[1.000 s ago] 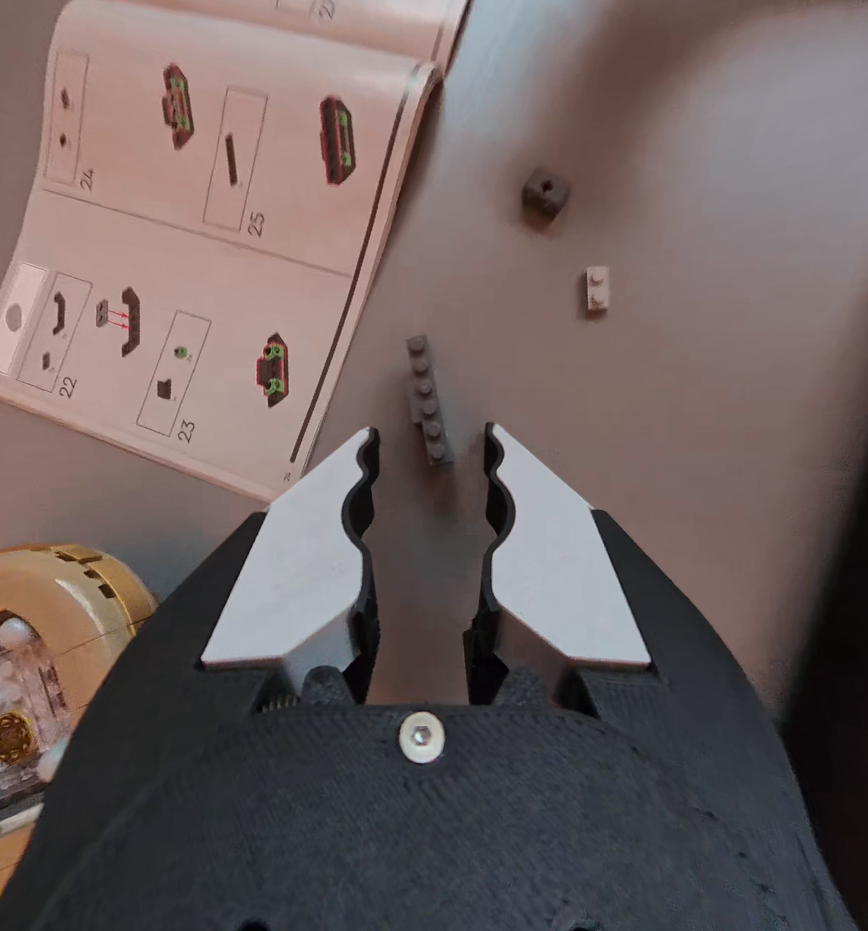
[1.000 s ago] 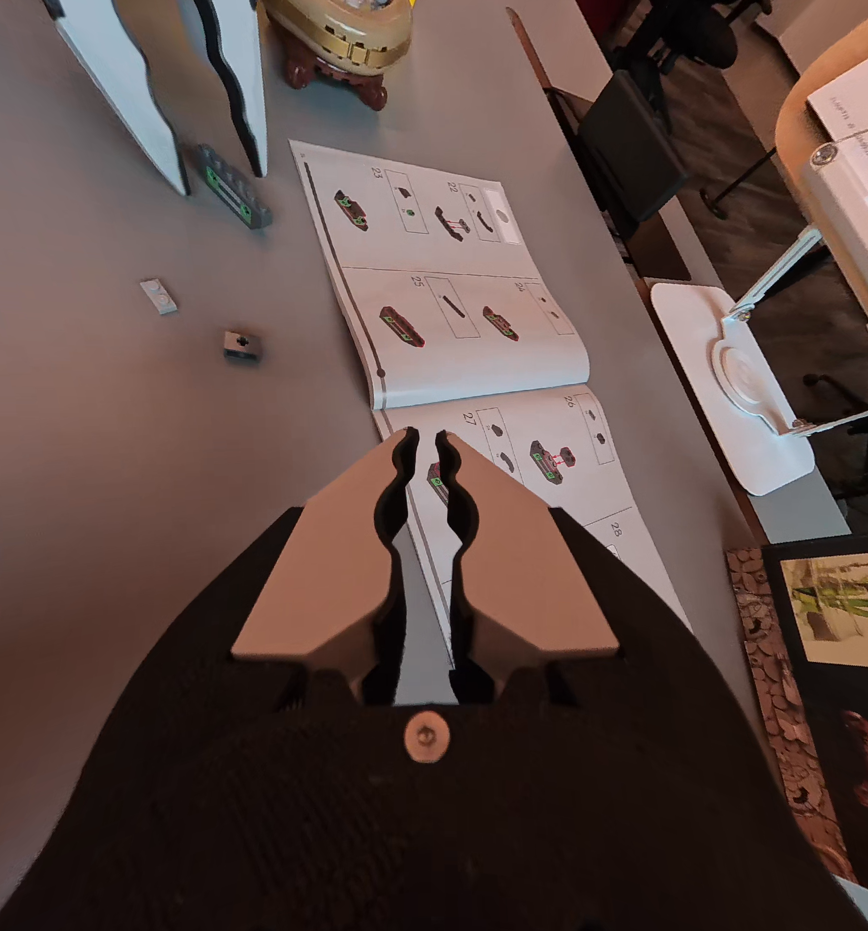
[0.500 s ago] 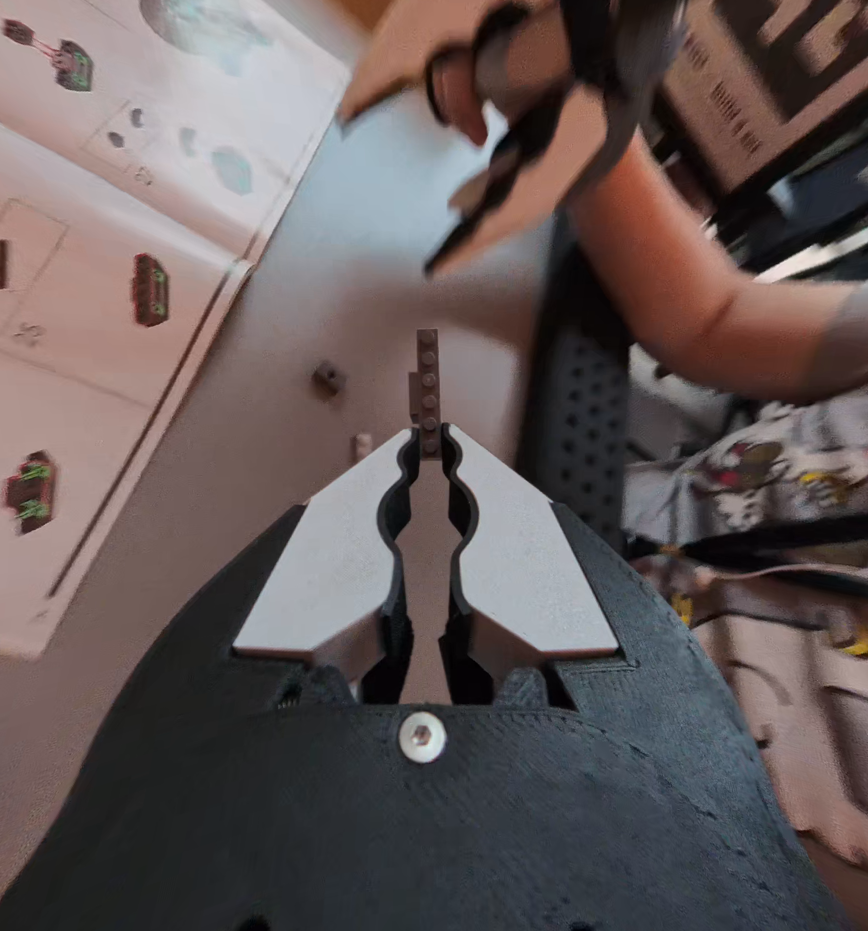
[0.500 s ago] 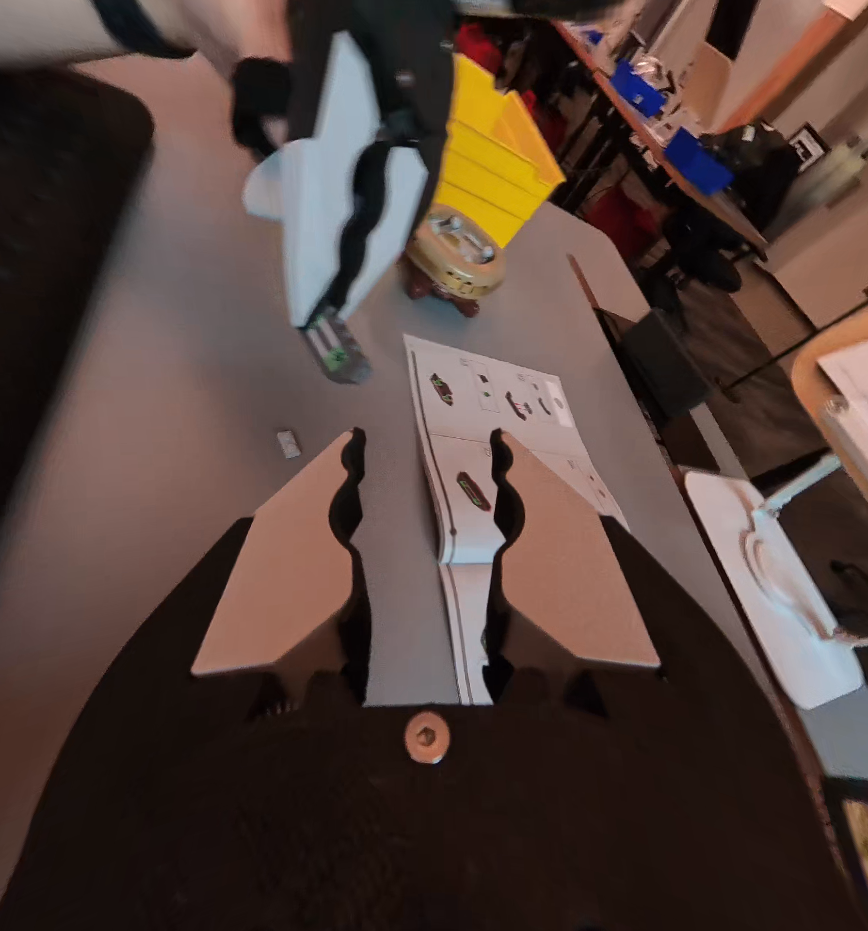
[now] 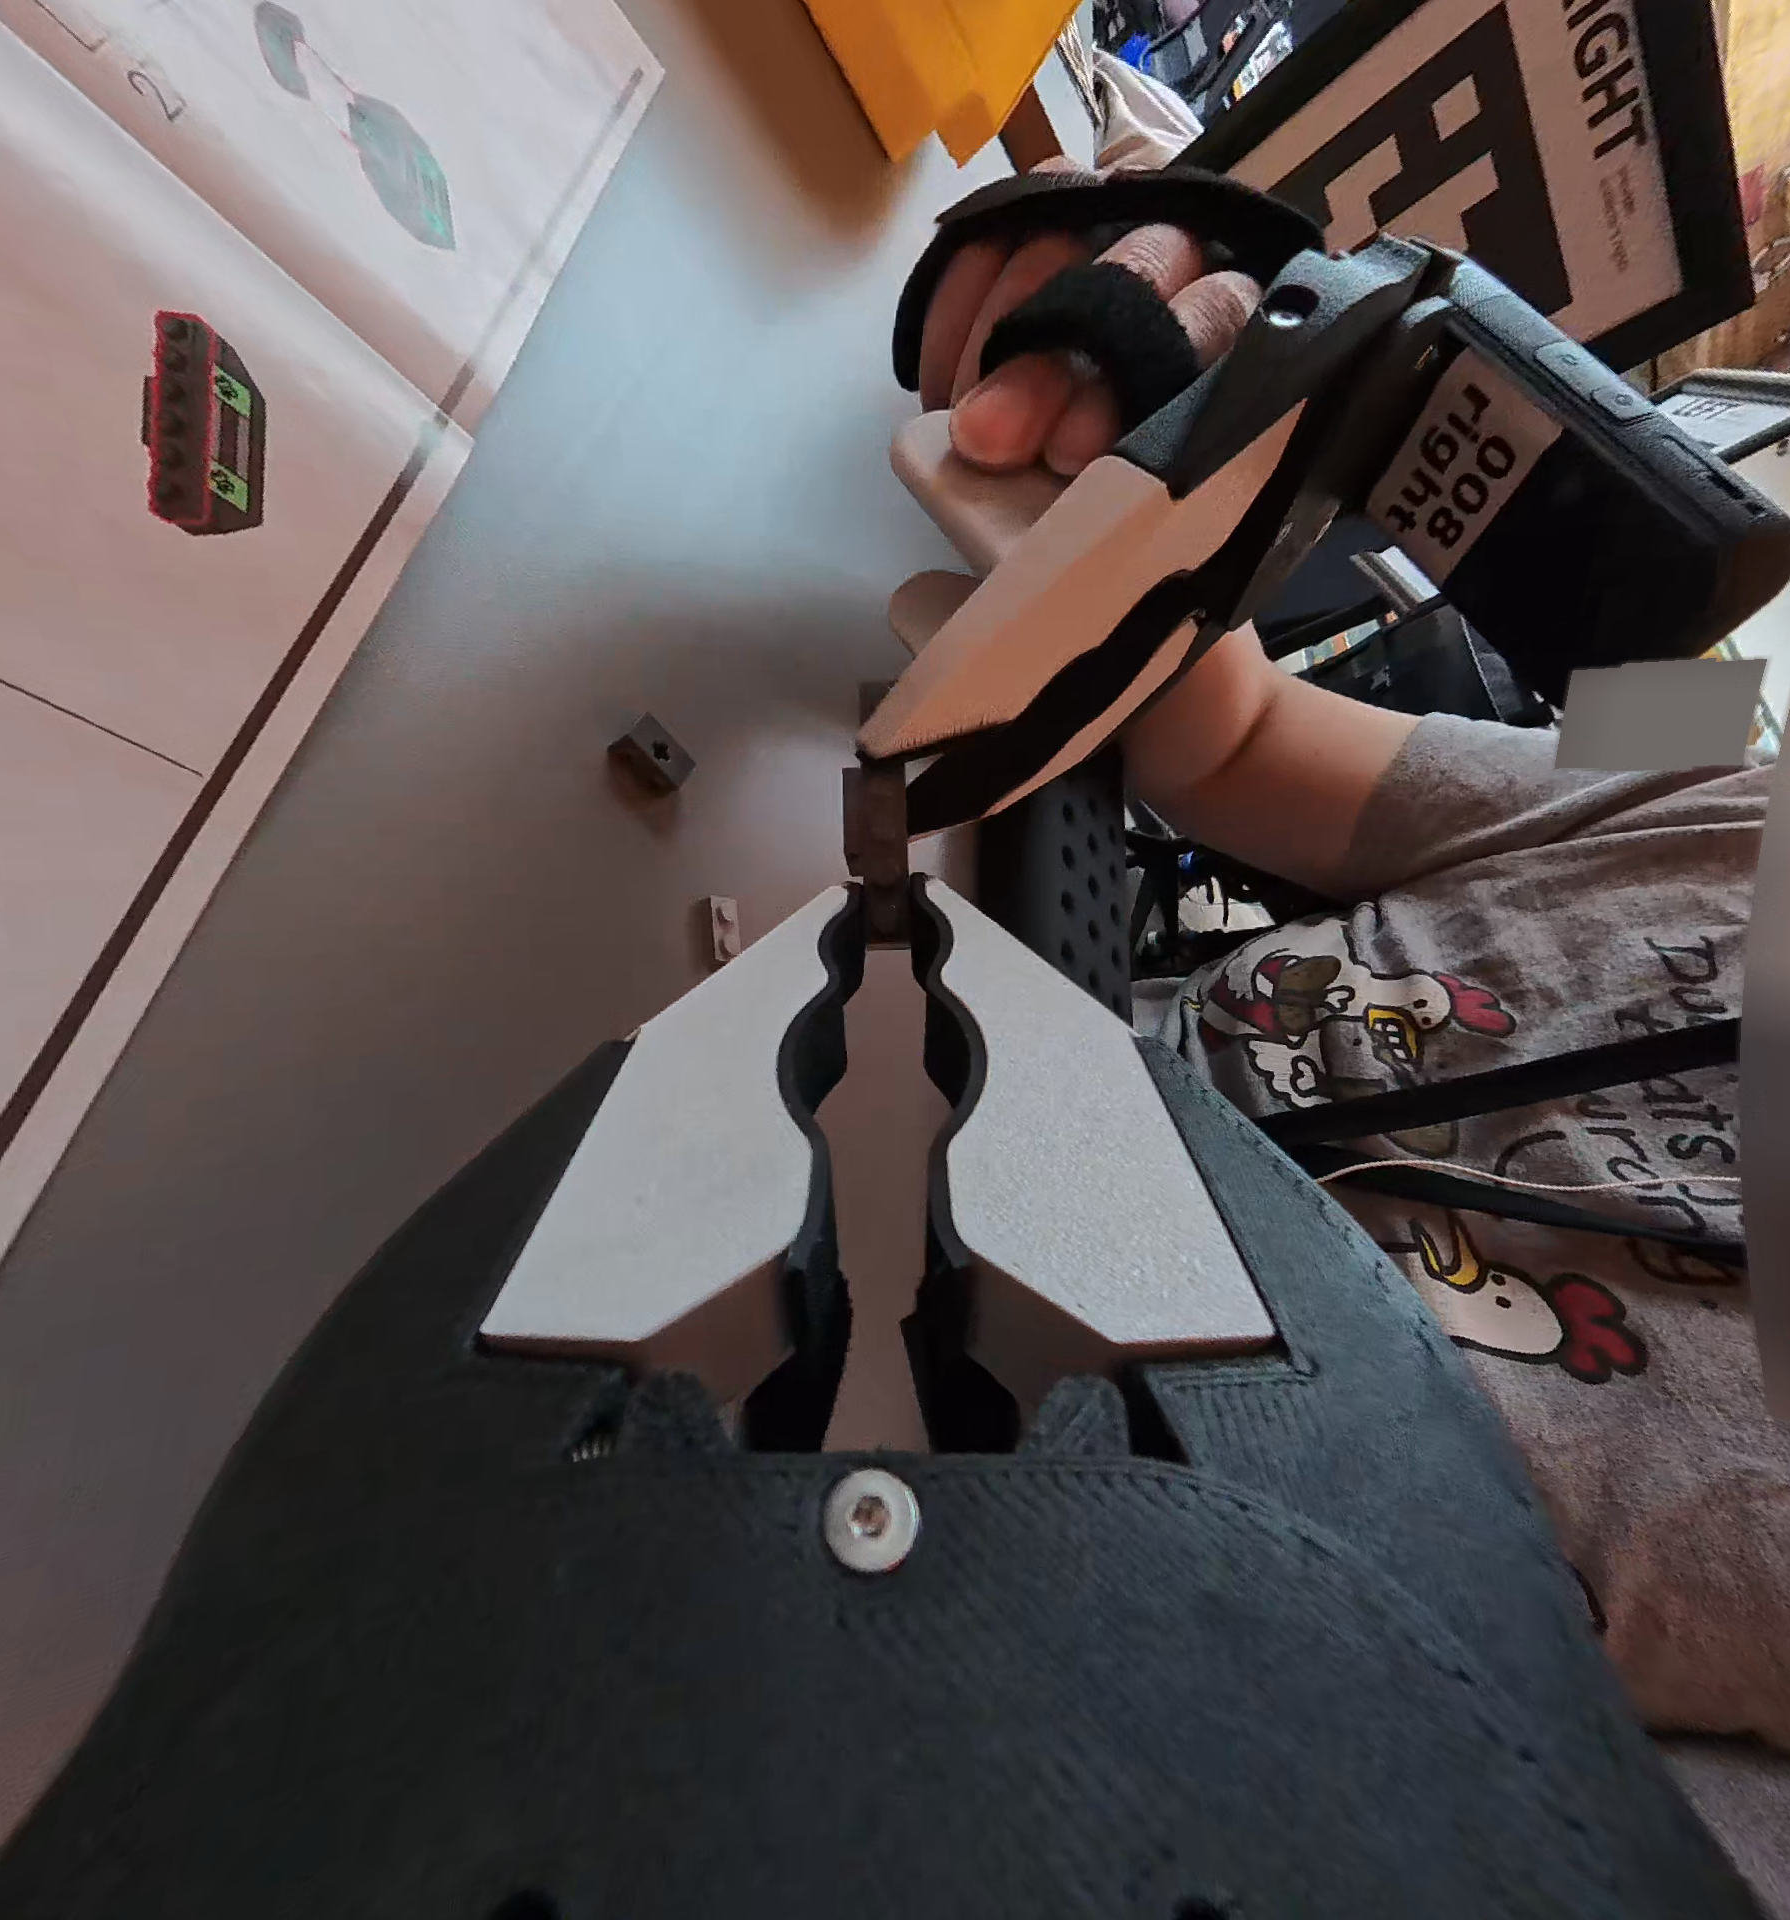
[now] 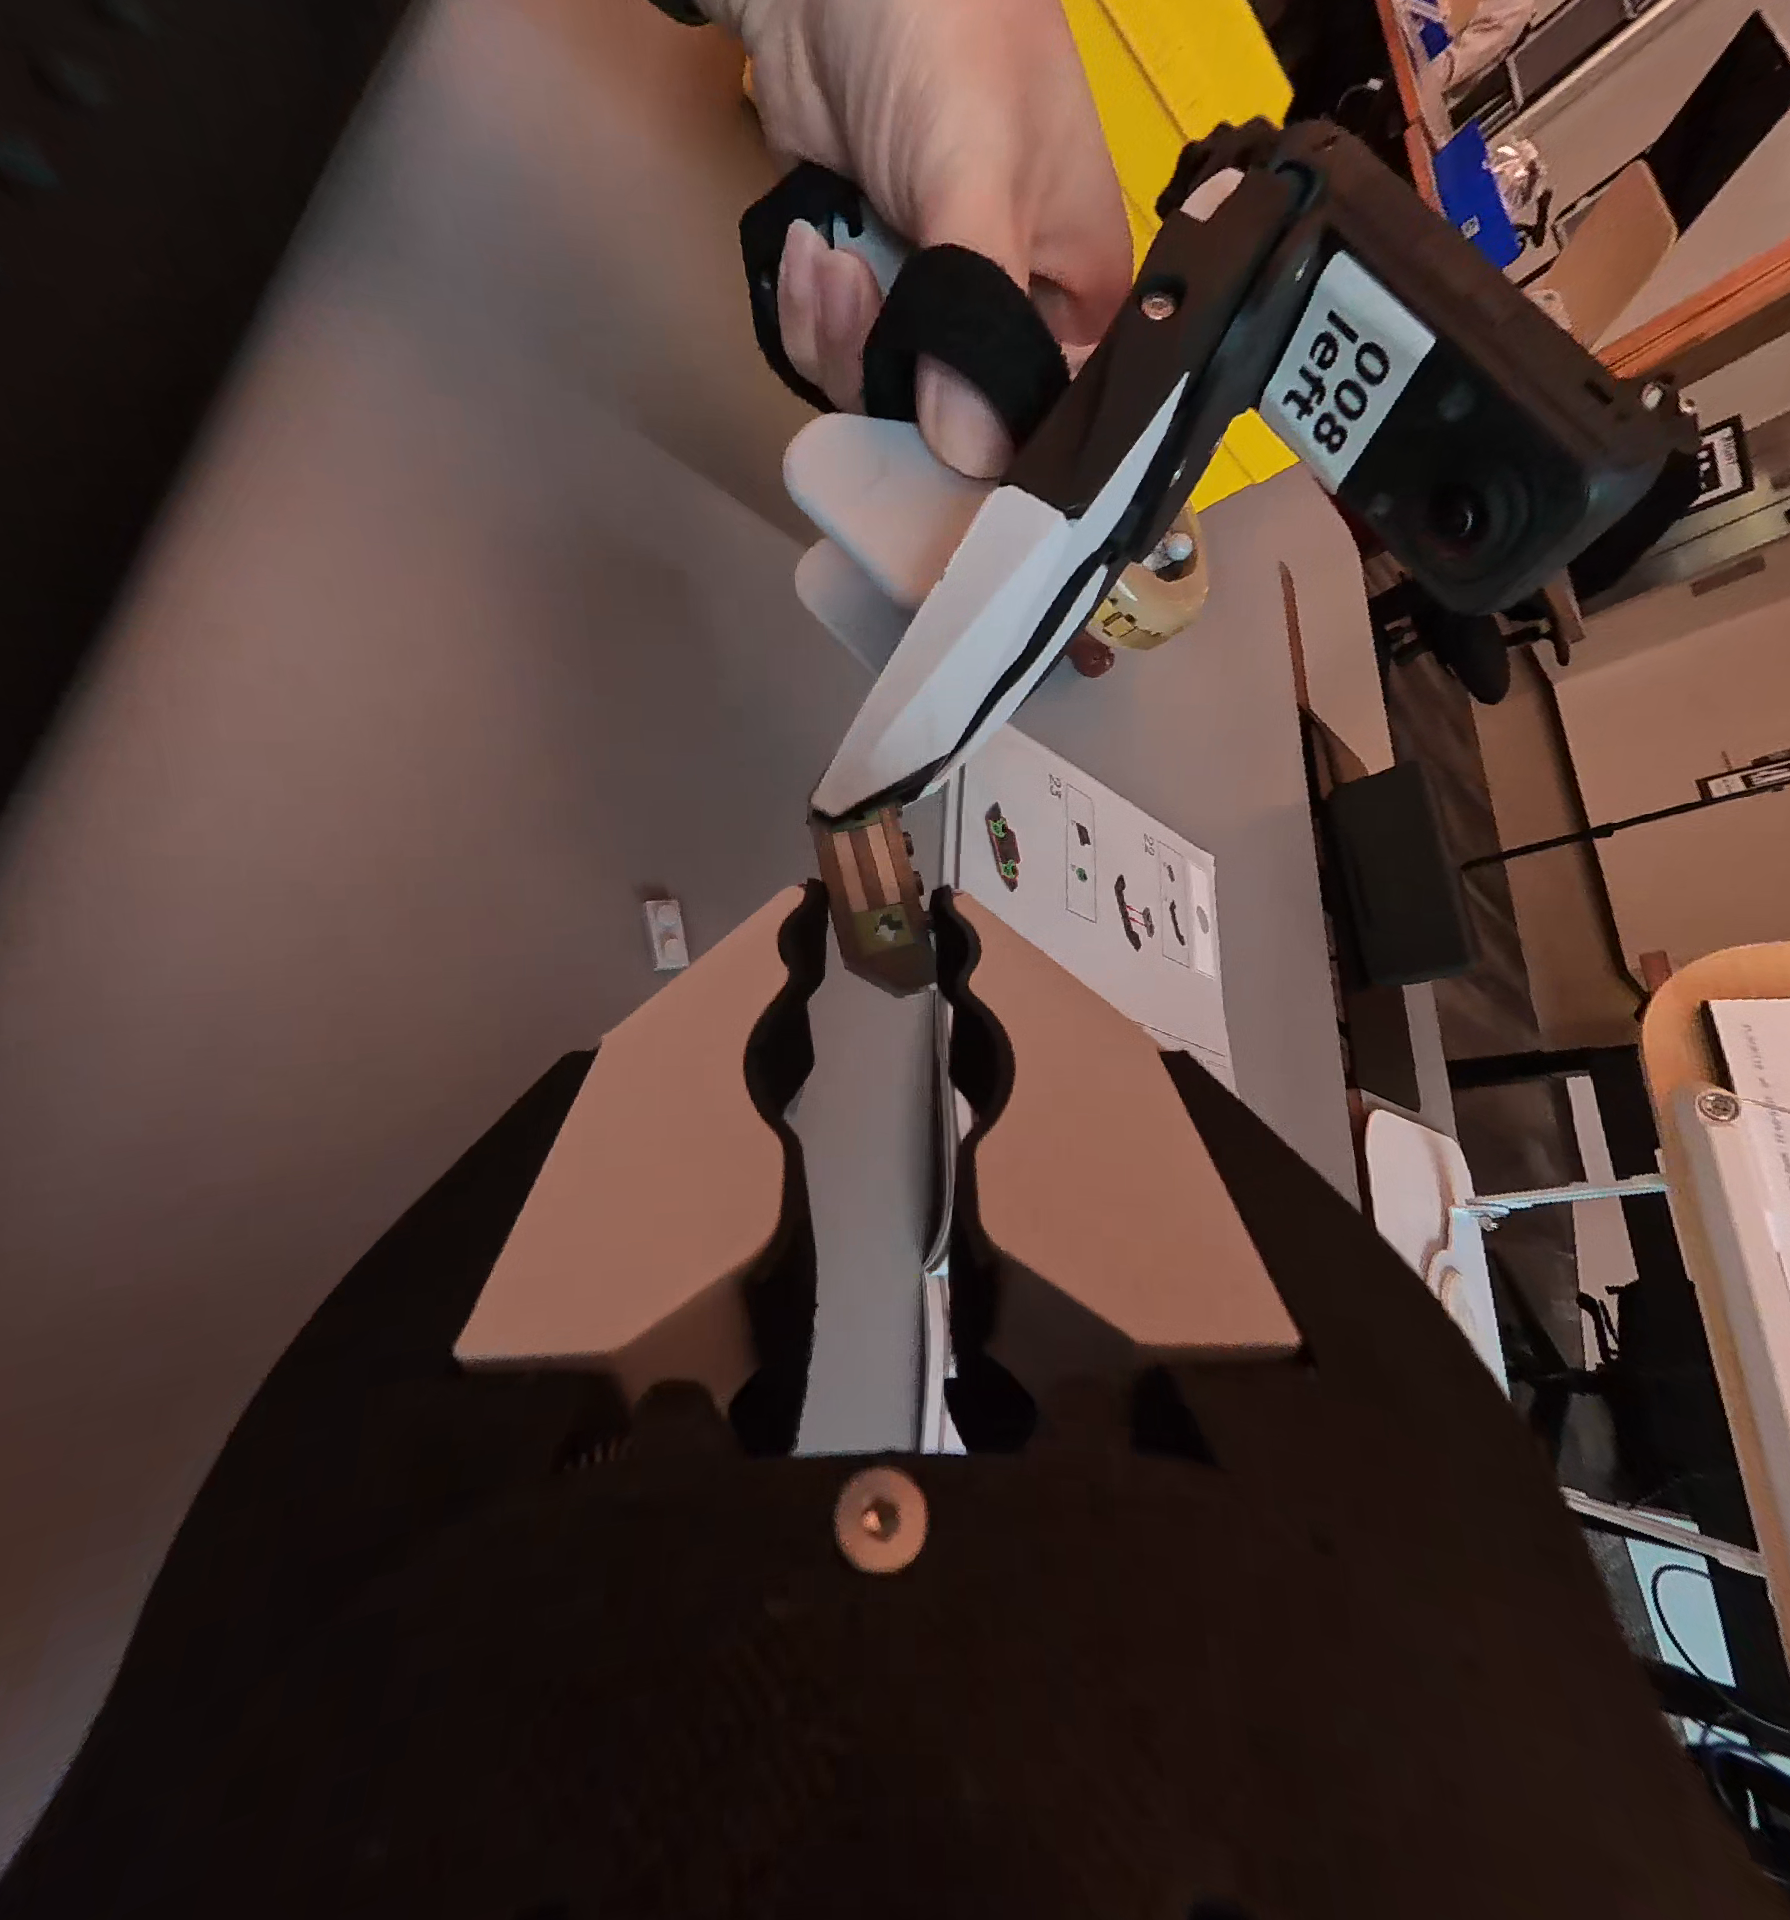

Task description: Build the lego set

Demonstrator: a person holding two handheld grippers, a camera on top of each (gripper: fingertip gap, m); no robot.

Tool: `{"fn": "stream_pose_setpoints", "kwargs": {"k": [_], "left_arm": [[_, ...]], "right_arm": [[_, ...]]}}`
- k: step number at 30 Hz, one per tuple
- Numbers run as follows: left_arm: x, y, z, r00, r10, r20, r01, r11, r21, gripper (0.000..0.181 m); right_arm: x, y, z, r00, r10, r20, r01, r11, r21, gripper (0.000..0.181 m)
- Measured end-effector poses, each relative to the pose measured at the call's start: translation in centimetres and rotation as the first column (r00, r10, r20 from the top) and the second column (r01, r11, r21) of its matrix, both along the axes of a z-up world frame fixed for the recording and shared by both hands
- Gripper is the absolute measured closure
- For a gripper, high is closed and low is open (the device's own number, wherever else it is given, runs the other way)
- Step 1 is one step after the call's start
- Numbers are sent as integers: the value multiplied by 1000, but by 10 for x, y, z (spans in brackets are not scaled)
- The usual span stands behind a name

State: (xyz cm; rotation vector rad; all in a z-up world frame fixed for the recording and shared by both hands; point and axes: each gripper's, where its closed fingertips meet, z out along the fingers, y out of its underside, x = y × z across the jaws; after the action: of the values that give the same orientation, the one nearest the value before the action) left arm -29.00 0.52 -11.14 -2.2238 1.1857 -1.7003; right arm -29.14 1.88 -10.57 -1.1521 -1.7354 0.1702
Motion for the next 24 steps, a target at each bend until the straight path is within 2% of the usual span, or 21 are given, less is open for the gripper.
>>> {"fn": "stream_pose_setpoints", "kwargs": {"k": [2,5,9,11,14,17,24], "left_arm": [[1,-1,-1,1000,-8,-3,8,1000,21,175],[4,5,5,998,39,40,-41,998,56,175],[10,15,22,983,116,143,-123,992,36,155],[14,23,36,959,164,232,-181,982,54,152],[19,27,56,913,197,357,-235,970,66,158],[22,26,63,899,186,397,-270,949,166,168],[21,26,75,879,175,443,-328,897,297,172]], "right_arm": [[1,-1,-1,1000,-4,17,4,1000,0,162],[3,6,7,999,-41,4,40,997,72,163],[5,18,33,989,-105,-100,121,976,178,163],[7,23,45,980,-131,-147,163,960,229,163],[5,22,57,973,-132,-189,184,938,295,163],[4,21,68,964,-140,-225,215,910,355,163],[3,16,81,959,-94,-269,212,866,452,163]]}}
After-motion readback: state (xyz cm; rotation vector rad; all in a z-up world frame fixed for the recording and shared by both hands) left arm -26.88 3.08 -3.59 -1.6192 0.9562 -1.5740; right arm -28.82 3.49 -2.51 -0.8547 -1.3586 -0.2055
